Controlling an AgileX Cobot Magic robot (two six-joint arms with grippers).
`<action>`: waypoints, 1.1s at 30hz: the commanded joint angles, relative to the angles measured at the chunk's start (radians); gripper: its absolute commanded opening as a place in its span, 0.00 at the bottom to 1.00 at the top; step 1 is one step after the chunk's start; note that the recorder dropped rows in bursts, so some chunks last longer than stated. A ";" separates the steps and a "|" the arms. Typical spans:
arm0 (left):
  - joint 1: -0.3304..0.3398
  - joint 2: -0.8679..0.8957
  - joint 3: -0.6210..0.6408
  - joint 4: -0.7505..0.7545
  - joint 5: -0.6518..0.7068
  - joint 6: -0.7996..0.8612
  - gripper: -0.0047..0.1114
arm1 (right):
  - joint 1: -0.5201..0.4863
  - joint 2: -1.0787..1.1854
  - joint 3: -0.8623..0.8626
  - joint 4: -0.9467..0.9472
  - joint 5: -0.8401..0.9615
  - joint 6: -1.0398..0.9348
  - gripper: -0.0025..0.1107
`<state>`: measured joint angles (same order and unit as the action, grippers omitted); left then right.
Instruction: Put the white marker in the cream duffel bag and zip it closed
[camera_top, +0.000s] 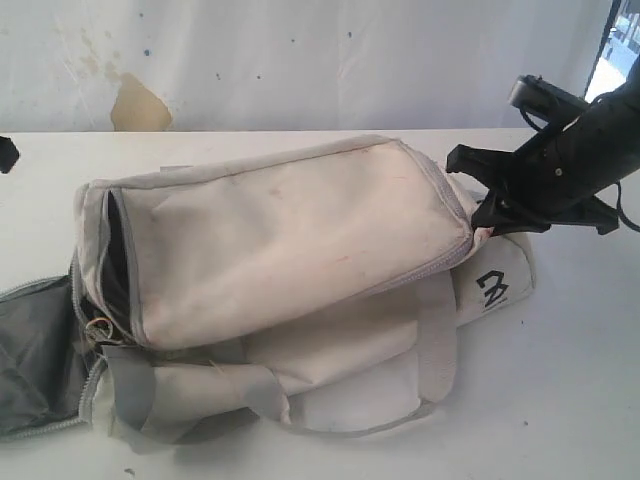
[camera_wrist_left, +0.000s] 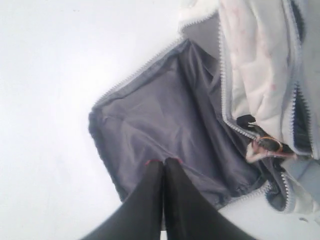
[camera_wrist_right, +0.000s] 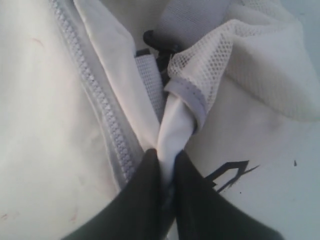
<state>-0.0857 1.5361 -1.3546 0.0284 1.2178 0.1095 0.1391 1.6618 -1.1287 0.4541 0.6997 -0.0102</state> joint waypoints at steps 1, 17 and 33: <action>0.003 -0.049 -0.002 -0.028 0.003 0.000 0.04 | -0.011 -0.003 0.001 -0.020 -0.010 -0.012 0.02; 0.003 -0.059 0.240 -0.312 0.003 0.369 0.26 | -0.011 -0.009 -0.033 -0.001 0.056 -0.069 0.06; 0.003 -0.059 0.399 -0.494 -0.241 0.361 0.59 | -0.011 -0.026 -0.107 -0.026 0.152 -0.124 0.53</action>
<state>-0.0821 1.4853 -0.9734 -0.3980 1.0500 0.4716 0.1353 1.6452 -1.2299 0.4393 0.8356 -0.1164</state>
